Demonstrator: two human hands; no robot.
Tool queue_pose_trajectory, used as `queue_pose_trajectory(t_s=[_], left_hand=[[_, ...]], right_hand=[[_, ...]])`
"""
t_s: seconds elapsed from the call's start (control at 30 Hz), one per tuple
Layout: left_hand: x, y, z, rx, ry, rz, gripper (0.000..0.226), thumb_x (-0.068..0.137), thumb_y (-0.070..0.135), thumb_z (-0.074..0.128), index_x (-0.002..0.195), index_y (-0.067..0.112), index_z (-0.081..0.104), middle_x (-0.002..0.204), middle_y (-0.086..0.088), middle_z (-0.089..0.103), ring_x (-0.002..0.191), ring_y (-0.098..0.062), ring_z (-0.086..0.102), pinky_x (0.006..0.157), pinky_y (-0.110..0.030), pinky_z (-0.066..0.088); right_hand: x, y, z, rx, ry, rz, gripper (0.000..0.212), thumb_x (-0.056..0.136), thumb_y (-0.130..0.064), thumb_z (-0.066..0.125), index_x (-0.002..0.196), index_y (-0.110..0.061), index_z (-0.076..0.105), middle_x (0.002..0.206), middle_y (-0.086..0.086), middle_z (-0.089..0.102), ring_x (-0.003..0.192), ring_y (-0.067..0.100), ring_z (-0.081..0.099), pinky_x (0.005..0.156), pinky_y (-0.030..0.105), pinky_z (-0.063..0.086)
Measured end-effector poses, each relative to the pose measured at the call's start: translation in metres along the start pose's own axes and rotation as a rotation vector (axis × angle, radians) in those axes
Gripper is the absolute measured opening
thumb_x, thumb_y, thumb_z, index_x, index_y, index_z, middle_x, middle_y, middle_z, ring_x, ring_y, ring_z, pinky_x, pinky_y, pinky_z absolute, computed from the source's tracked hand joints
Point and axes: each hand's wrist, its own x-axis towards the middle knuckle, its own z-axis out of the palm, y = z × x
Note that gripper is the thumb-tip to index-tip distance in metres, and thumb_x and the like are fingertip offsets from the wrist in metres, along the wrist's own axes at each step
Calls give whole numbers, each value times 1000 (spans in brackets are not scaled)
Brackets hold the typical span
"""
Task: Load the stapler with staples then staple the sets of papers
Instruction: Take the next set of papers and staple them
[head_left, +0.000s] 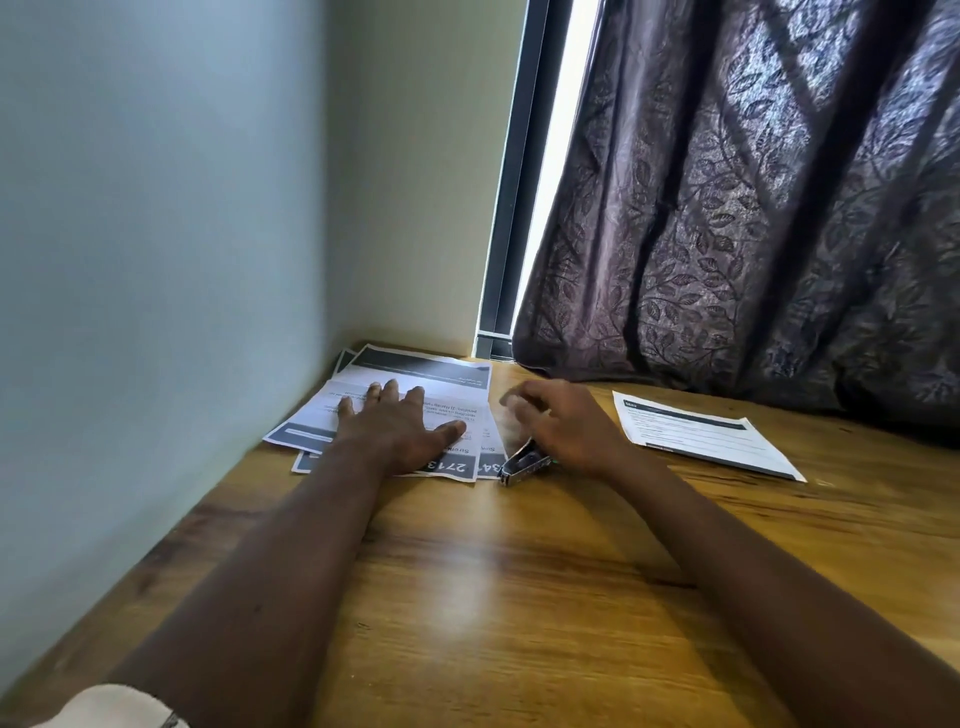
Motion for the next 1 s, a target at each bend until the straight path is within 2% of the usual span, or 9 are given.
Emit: queue_pose_trajectory(t_s=[0.1, 0.2, 0.27, 0.4, 0.5, 0.6, 0.77, 0.9, 1.0], left_hand=[[-1, 0, 1, 0, 12, 2, 93, 90, 82, 31, 163, 26, 14, 172, -8, 6, 159, -27, 2, 124, -58, 3], [-4, 2, 3, -14, 49, 9, 93, 90, 81, 31, 162, 25, 17, 172, -8, 9, 159, -27, 5, 124, -58, 5], [-4, 2, 4, -19, 79, 13, 92, 90, 81, 31, 162, 25, 20, 171, -8, 12, 158, -28, 8, 124, -58, 7], [-3, 1, 5, -41, 106, 17, 91, 90, 80, 35, 160, 24, 23, 170, -8, 16, 158, -28, 12, 123, -60, 9], [-3, 1, 4, -63, 114, 19, 90, 89, 79, 38, 159, 23, 22, 170, -9, 18, 157, -29, 13, 123, -61, 10], [-5, 2, 1, -74, 113, 23, 90, 91, 77, 39, 159, 23, 20, 170, -10, 17, 157, -30, 13, 124, -62, 10], [-10, 7, -2, -71, 125, 25, 87, 93, 76, 37, 160, 22, 20, 169, -11, 16, 157, -29, 13, 122, -65, 8], [-12, 8, -3, -105, 125, 19, 87, 94, 77, 29, 161, 23, 16, 171, -9, 13, 157, -28, 11, 122, -65, 5], [-12, 8, -4, -122, 129, 12, 89, 93, 79, 24, 162, 24, 14, 171, -9, 12, 158, -28, 10, 122, -66, 3]], right_hand=[[41, -12, 11, -6, -41, 267, 21, 94, -25, 61, 99, -9, 74, 95, 6, 73, 86, 23, 68, 76, 37, 55], [72, -24, 24, 99, -122, 543, 18, 92, -22, 63, 92, -4, 59, 86, 14, 70, 60, 23, 60, 52, 31, 51], [85, -28, 32, 145, -120, 628, 27, 91, -22, 69, 97, -5, 50, 93, 17, 71, 51, 18, 50, 49, 26, 41], [91, -24, 37, 207, -83, 740, 68, 76, -23, 88, 123, -3, 43, 93, 14, 70, 66, 18, 67, 56, 29, 55], [87, -19, 33, 314, -23, 782, 62, 74, -19, 90, 121, -4, 52, 82, 10, 69, 37, 11, 57, 36, 19, 43], [83, -13, 31, 495, 12, 766, 58, 70, -8, 91, 120, -7, 60, 97, 14, 72, 55, 16, 63, 46, 25, 51], [80, -14, 35, 440, 55, 750, 53, 68, -10, 92, 111, -5, 61, 94, 15, 74, 80, 23, 72, 80, 40, 62], [79, -13, 29, 453, 43, 765, 45, 73, -7, 89, 105, 0, 58, 92, 18, 75, 69, 23, 72, 73, 37, 62], [79, -10, 20, 420, 129, 668, 42, 78, -3, 83, 114, -5, 62, 102, 14, 73, 83, 23, 72, 72, 35, 62]])
